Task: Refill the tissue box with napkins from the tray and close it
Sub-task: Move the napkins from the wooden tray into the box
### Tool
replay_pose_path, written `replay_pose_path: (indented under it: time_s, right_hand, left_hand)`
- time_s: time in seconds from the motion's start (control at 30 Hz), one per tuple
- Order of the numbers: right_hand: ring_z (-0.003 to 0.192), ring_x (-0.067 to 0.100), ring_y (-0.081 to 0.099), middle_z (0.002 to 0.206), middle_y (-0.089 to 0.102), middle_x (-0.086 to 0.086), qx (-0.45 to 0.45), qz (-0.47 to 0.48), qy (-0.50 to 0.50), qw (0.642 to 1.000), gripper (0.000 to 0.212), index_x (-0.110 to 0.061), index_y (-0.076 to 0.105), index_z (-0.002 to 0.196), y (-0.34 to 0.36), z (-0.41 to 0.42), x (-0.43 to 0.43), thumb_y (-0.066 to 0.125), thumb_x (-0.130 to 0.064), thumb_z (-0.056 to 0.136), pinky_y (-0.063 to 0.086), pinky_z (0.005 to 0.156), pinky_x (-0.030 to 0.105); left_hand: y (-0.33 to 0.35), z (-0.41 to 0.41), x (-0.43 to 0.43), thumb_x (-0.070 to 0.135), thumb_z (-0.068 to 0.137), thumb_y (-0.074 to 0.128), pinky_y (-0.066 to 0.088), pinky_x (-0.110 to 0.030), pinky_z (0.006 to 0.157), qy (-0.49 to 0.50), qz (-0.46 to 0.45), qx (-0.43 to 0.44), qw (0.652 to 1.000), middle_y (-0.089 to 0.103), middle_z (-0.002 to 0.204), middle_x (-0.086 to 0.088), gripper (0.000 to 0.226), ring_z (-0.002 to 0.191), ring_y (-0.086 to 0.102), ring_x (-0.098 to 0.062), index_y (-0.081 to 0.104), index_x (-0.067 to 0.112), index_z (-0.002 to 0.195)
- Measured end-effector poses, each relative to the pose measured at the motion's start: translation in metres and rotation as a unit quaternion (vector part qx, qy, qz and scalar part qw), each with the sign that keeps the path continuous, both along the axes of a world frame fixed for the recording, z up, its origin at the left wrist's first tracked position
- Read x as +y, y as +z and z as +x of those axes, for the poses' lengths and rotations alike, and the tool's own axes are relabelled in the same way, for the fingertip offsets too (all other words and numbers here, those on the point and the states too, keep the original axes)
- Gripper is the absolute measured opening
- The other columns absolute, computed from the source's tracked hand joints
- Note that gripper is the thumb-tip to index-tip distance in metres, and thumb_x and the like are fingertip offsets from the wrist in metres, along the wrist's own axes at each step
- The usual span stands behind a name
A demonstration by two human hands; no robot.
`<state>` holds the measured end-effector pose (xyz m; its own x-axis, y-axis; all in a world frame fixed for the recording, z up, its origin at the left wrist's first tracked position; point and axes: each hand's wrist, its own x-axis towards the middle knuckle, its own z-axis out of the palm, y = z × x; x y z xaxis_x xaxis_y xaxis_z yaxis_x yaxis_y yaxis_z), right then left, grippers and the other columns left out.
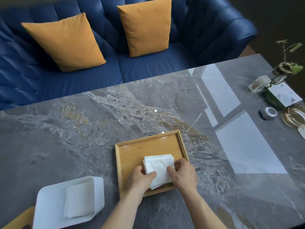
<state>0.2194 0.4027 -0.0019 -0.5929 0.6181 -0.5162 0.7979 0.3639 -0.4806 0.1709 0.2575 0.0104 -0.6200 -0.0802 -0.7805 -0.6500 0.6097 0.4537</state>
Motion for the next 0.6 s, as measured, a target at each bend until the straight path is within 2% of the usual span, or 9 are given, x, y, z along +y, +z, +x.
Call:
replay_pose_path:
  time_s: [0.07,0.17,0.3,0.4,0.5,0.6]
  right_hand:
    - [0.092,0.025,0.065,0.095,0.070,-0.001,-0.003,-0.008,-0.004,1.000,0.027,-0.022,0.064,0.097,0.001,-0.001,-0.001,0.068,-0.039,0.077,0.050,0.077,0.036]
    - [0.092,0.024,0.065,0.095,0.070,-0.001,-0.004,-0.019,-0.007,1.000,0.027,-0.022,0.065,0.097,0.006,0.000,-0.001,0.068,-0.039,0.077,0.052,0.078,0.037]
    - [0.093,0.020,0.064,0.098,0.069,-0.004,0.004,-0.056,-0.025,0.998,0.041,-0.024,0.063,0.111,0.013,-0.001,-0.001,0.068,-0.045,0.077,0.052,0.083,0.039]
    - [0.102,0.018,0.062,0.114,0.067,-0.003,0.054,-0.096,-0.040,0.993,0.056,-0.022,0.059,0.127,0.022,-0.003,-0.001,0.068,-0.050,0.079,0.052,0.092,0.044]
    - [0.113,0.017,0.058,0.131,0.060,0.000,0.079,-0.220,-0.066,0.970,0.070,-0.020,0.052,0.137,0.034,-0.006,-0.004,0.068,-0.057,0.080,0.049,0.095,0.039]
    - [0.109,0.017,0.065,0.124,0.068,-0.004,0.078,-0.359,-0.062,0.928,0.080,-0.023,0.060,0.129,0.046,-0.013,-0.012,0.069,-0.075,0.069,0.054,0.090,0.038]
  left_hand:
    - [0.001,0.000,-0.002,0.047,0.060,0.074,0.057,-0.038,0.081,-0.008,0.011,0.003,1.000,0.070,0.105,0.007,0.058,0.092,0.066,-0.017,0.062,0.028,0.113]
    - [0.005,0.001,-0.002,0.049,0.061,0.074,0.054,-0.033,0.078,-0.008,0.037,0.002,0.999,0.066,0.116,0.007,0.067,0.100,0.063,-0.017,0.056,0.028,0.123]
    - [0.016,0.001,-0.003,0.034,0.074,0.076,0.053,-0.028,0.072,-0.003,0.108,-0.001,0.994,0.069,0.111,0.008,0.047,0.097,0.066,-0.013,0.059,0.026,0.117]
    - [0.031,-0.001,-0.011,0.027,0.079,0.075,0.054,-0.024,0.070,-0.002,0.157,0.007,0.988,0.072,0.106,0.010,0.035,0.096,0.068,-0.009,0.061,0.028,0.112]
    - [0.046,-0.008,-0.031,0.025,0.080,0.077,0.056,-0.028,0.080,0.005,0.191,0.020,0.981,0.073,0.107,0.009,0.036,0.099,0.068,-0.011,0.062,0.028,0.113]
    - [0.058,-0.016,-0.055,0.026,0.074,0.081,0.057,-0.040,0.093,0.006,0.243,0.028,0.970,0.076,0.109,0.004,0.047,0.102,0.070,-0.015,0.064,0.022,0.118]
